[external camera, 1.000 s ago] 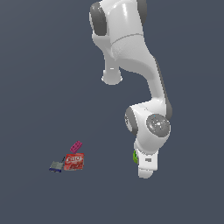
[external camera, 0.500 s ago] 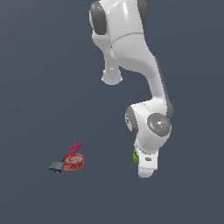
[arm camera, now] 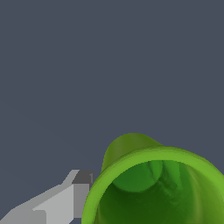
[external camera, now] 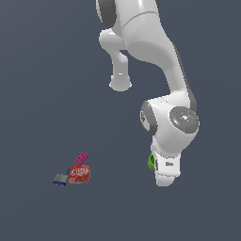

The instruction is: Pick up a designated object from a clutter of objects.

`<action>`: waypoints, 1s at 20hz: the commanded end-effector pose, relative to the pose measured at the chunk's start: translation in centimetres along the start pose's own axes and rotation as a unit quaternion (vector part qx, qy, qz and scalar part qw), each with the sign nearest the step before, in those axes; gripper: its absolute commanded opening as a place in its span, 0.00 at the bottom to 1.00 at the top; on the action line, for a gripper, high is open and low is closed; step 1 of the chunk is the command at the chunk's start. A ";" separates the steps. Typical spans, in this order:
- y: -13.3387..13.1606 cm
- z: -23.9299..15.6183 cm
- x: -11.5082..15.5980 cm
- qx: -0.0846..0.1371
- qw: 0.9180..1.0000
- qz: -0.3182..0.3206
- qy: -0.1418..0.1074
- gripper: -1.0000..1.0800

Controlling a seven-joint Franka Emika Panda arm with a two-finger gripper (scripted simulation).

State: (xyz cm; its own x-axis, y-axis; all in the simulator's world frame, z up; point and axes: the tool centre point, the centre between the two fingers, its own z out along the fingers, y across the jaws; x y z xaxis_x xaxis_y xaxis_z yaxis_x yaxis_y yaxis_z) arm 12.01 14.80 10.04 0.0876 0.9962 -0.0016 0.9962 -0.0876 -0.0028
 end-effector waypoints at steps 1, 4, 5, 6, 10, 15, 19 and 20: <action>-0.2 -2.5 0.6 -0.001 1.000 0.000 0.000 0.00; -0.7 -5.9 1.5 -0.001 1.000 -0.001 0.000 0.00; -0.8 -7.0 1.8 -0.001 1.000 -0.001 0.000 0.00; -0.9 -8.2 2.0 -0.001 1.000 -0.001 0.000 0.00; -1.5 -12.9 3.2 -0.001 1.000 -0.001 0.000 0.00; -2.1 -18.6 4.7 -0.001 1.000 -0.001 0.001 0.00; -2.5 -23.0 5.8 -0.001 1.000 -0.001 0.001 0.00; -2.5 -24.0 6.0 -0.001 1.000 -0.001 0.001 0.00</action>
State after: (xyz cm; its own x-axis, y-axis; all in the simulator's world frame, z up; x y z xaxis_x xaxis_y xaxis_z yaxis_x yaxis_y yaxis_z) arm 10.22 20.65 32.33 0.0852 0.9964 -0.0003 0.9964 -0.0852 -0.0008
